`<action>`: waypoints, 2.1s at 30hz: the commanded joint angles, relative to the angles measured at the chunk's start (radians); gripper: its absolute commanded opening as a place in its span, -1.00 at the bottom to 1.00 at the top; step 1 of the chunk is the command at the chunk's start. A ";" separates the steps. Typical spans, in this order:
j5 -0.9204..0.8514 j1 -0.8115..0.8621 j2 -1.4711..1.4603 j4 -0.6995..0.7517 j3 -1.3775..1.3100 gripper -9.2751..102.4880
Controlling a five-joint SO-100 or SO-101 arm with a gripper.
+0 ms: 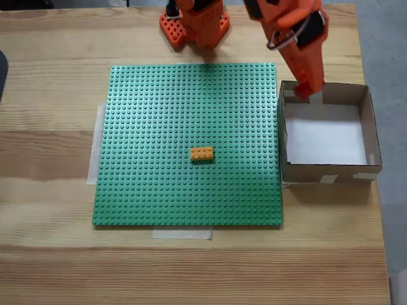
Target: Pick the red lego block and put it in the box.
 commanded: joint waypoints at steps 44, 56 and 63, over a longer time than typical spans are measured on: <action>0.051 -0.167 -0.658 0.051 -0.331 -0.85; -0.006 -0.135 -0.692 -0.118 -0.212 -0.85; -0.018 -0.130 -0.706 -0.181 -0.164 -0.85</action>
